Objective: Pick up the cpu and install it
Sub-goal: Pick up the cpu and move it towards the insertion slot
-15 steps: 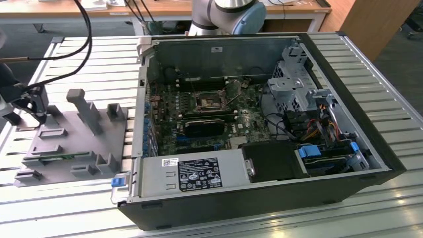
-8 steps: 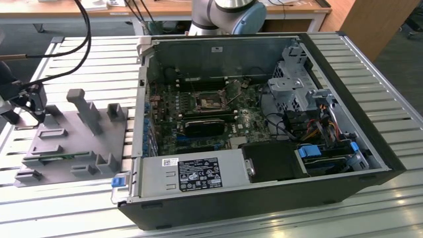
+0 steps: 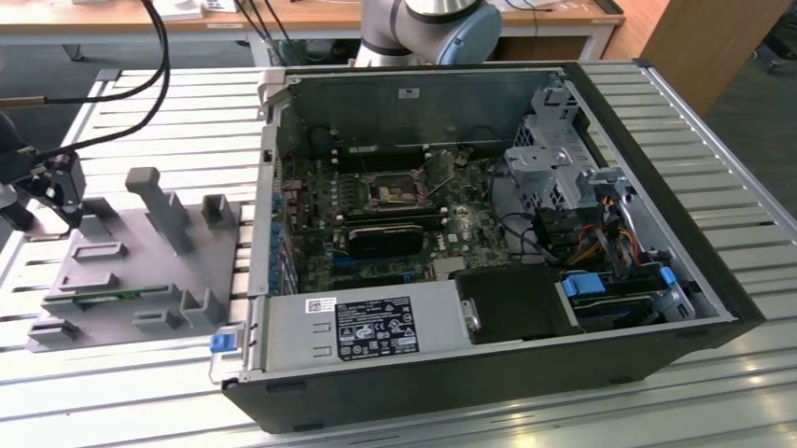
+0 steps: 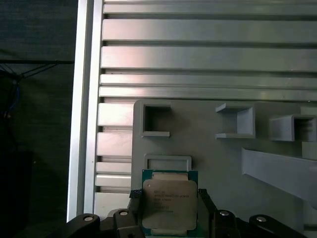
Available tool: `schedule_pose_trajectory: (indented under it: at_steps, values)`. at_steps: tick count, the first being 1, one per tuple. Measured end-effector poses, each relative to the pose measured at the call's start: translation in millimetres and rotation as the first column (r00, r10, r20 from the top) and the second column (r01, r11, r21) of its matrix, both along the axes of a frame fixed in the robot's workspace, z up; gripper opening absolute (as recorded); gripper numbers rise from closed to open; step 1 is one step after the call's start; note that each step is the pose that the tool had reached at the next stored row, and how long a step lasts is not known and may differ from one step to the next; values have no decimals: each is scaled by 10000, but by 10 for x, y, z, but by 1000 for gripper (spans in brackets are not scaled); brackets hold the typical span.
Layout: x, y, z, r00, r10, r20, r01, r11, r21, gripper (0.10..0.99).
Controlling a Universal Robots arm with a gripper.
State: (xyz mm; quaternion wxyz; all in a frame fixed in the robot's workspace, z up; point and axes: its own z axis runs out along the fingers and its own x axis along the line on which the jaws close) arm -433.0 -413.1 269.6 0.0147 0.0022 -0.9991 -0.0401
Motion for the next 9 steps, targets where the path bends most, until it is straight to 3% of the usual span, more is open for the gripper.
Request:
schedule_pose_trajectory:
  at_steps: [9]
  values:
    - [0, 0, 49, 10000, 0, 0, 0, 10000, -1, 533]
